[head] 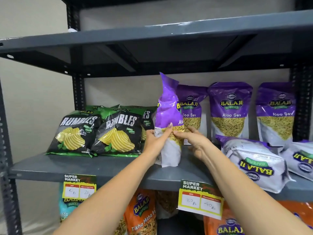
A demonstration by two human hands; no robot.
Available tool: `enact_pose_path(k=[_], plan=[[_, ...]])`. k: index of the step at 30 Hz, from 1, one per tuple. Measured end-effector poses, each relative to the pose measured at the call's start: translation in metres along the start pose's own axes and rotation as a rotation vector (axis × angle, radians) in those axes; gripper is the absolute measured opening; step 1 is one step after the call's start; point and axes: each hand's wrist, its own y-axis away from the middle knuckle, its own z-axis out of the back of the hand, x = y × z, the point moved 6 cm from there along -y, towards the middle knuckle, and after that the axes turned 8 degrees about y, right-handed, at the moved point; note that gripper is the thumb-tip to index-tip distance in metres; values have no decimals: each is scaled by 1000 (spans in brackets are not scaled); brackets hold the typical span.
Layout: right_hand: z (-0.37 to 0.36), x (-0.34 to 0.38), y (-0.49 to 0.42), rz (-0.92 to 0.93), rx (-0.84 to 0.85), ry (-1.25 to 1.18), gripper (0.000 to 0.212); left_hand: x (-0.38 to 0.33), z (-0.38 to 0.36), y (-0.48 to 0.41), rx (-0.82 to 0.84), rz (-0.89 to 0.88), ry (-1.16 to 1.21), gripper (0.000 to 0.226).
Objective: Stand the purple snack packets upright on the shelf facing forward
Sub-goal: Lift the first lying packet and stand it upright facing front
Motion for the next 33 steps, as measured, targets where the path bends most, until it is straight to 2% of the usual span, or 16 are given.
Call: enact_pose_path(k=[2, 3, 5, 7, 9, 11, 13, 15, 18, 20, 23, 25, 30, 33], plan=[[-7, 1, 4, 10, 110, -12, 88, 4, 6, -10, 121, 31, 41, 40], [-9, 3, 6, 26, 146, -31, 81, 6, 8, -15, 199, 52, 60, 33], [-9, 5, 8, 44, 140, -89, 74, 8, 13, -22, 296, 86, 80, 43], [-4, 5, 10, 76, 90, -108, 86, 10, 15, -27, 322, 89, 100, 43], [-3, 4, 11, 113, 48, -96, 100, 11, 16, -28, 269, 59, 119, 38], [-3, 0, 11, 114, 2, -105, 112, 10, 19, -26, 138, 18, 119, 38], [-2, -2, 10, 133, -17, -84, 115, 12, 23, -25, -7, 8, 122, 40], [-3, -1, 9, 146, -5, -33, 115, 12, 24, -22, -85, -13, 102, 48], [-7, 2, 13, 122, 65, 58, 116, 20, 23, -23, -147, -20, 83, 77], [-11, 4, 17, 115, 136, 83, 118, 20, 22, -21, -144, -15, 66, 81], [-12, 2, 22, 132, 148, 94, 125, 19, 21, -17, -93, -7, 21, 81], [-12, 5, 30, 142, 135, 125, 120, 22, 22, -19, -51, 7, 5, 80], [-12, 3, 41, 163, 143, 179, 77, 15, 27, -5, -14, 22, -20, 63], [-11, 4, 49, 177, 134, 197, 77, 13, 30, 3, -17, 13, -47, 67]])
